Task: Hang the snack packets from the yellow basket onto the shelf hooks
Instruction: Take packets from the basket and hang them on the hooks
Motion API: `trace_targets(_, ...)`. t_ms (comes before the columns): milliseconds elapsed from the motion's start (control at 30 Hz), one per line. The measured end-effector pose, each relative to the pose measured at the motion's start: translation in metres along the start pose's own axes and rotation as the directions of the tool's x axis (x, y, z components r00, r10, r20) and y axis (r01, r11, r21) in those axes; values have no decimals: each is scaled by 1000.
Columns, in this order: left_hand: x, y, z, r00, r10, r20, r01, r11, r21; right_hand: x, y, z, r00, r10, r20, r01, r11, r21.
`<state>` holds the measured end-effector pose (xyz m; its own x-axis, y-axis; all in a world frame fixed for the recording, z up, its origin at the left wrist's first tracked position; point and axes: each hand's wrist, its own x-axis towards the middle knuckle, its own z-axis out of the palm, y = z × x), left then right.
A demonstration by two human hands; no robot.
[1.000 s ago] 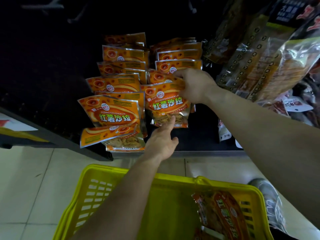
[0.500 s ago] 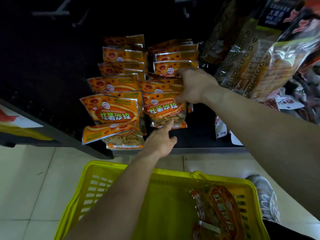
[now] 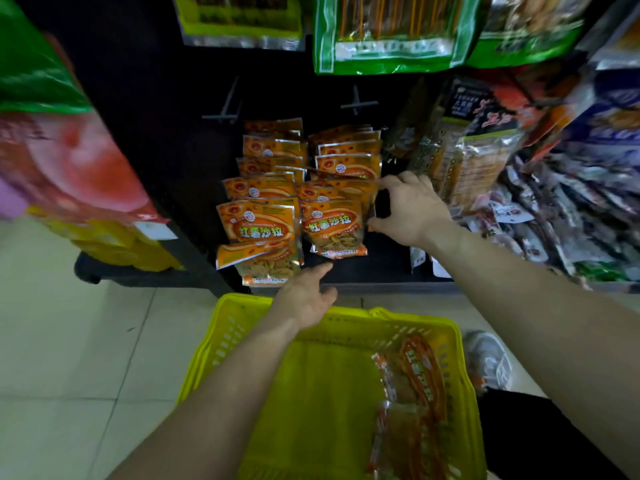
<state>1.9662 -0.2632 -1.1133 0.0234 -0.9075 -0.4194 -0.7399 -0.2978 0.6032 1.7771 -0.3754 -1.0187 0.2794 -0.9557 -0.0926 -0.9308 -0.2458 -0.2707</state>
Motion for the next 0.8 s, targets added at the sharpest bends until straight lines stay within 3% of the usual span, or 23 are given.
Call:
trace_targets(167, -52, -5, 12, 998, 50, -46, -44, 993, 107, -80, 23, 3, 998, 40, 41, -44, 993, 105)
trace_targets(400, -94, -3, 82, 990, 42, 131, -65, 983, 174, -192, 79, 49, 948, 273, 162, -302, 933, 197)
trace_targets(533, -98, 1, 102, 978, 49, 205, -94, 972, 214, -216, 89, 83, 932, 267, 245, -310, 938, 158)
trace_targets(800, -82, -4, 100, 990, 11, 141, -32, 989, 146, -205, 87, 148, 962, 268, -48, -272, 951, -144)
